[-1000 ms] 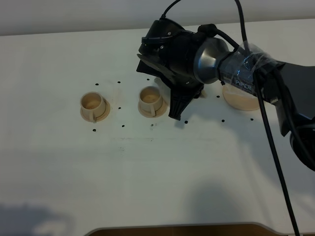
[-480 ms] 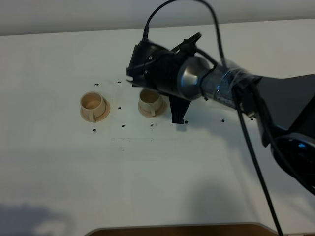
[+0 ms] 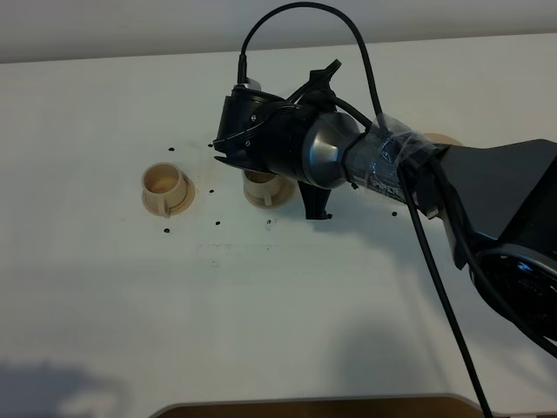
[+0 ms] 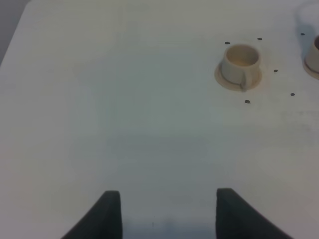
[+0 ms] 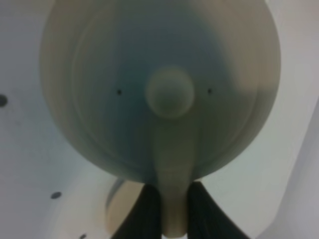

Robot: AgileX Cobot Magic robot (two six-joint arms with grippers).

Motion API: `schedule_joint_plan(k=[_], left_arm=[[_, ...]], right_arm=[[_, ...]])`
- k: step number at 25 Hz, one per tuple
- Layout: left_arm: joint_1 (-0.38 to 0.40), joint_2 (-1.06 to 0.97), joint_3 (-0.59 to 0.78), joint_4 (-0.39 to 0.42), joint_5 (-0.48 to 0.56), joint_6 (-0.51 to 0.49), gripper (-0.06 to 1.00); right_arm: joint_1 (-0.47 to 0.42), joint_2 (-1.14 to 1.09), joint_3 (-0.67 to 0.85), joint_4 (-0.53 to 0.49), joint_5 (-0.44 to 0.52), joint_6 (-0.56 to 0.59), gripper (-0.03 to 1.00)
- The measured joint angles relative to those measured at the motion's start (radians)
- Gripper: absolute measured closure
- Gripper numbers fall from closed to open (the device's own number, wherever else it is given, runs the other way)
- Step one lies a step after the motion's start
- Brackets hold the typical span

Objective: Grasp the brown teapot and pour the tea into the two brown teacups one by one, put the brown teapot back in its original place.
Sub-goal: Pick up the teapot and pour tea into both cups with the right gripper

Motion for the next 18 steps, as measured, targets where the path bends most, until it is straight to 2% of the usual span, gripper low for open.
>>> schedule_joint_plan(k=[9,18], left_arm=[[0.000,0.000,0.000,0.000,0.000,0.000,0.48],[0.000,0.000,0.000,0.000,0.000,0.000,0.48]], right_arm=[[0.014,0.000,0.000,-0.046,0.000,-0.108,0.85],[0.031,0.019,0.000,-0.124,-0.001,-0.121,0.85]])
